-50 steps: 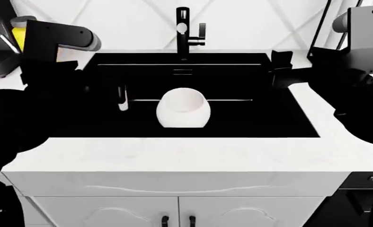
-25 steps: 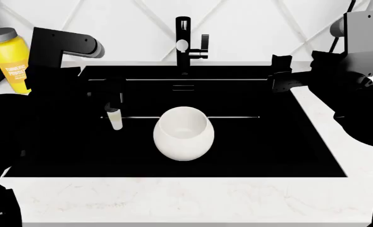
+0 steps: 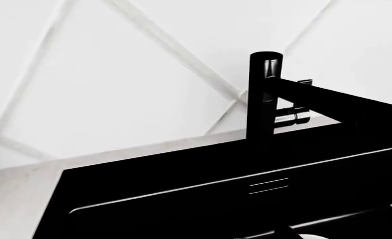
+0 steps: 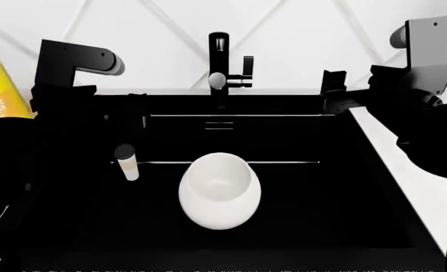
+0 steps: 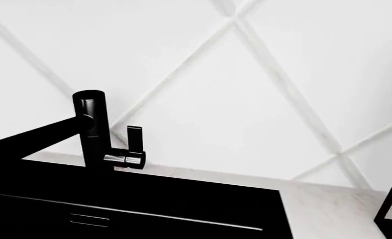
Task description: Pick the cup and bowl from the sink and place them on the counter for drying.
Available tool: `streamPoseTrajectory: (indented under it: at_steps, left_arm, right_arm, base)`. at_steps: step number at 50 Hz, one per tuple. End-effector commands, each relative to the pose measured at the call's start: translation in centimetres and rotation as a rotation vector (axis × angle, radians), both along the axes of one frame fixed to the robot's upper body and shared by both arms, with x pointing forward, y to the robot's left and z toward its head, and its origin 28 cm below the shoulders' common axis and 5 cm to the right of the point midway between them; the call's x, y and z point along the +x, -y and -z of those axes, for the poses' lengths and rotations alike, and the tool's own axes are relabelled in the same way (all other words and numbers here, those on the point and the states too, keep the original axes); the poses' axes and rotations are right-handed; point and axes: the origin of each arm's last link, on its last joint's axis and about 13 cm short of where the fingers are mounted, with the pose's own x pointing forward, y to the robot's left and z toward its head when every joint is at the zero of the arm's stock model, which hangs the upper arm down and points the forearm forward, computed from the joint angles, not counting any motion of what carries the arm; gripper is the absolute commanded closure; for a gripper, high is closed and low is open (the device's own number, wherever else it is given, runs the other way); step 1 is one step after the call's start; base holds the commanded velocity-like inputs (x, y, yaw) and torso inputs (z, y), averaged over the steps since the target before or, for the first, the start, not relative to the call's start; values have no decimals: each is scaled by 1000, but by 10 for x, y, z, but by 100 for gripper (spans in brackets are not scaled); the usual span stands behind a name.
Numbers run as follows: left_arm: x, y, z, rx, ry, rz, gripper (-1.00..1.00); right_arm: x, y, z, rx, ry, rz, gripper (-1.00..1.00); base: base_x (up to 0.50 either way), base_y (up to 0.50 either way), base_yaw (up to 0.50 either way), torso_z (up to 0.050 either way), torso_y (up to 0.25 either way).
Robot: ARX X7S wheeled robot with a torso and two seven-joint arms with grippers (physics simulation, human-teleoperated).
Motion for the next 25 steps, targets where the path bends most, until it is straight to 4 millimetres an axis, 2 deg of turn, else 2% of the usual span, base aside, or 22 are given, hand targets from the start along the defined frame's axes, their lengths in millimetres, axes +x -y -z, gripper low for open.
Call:
streamPoseTrajectory:
  at_steps: [1, 18, 25]
  left_arm:
    - [0, -1, 2, -1, -4, 0, -100]
    - [-1, -1, 6, 4, -14, 0, -100]
    - [0, -2, 11, 8, -32, -8, -100]
  right_arm:
    - [0, -1, 3, 1, -14, -2, -100]
    - [-1, -1, 8, 2, -27, -4, -100]
    - [-1, -2, 9, 9, -39, -5, -100]
  base:
    - [242, 0, 0, 0, 10]
    - [198, 0, 0, 0, 0]
    - [7, 0, 0, 0, 1]
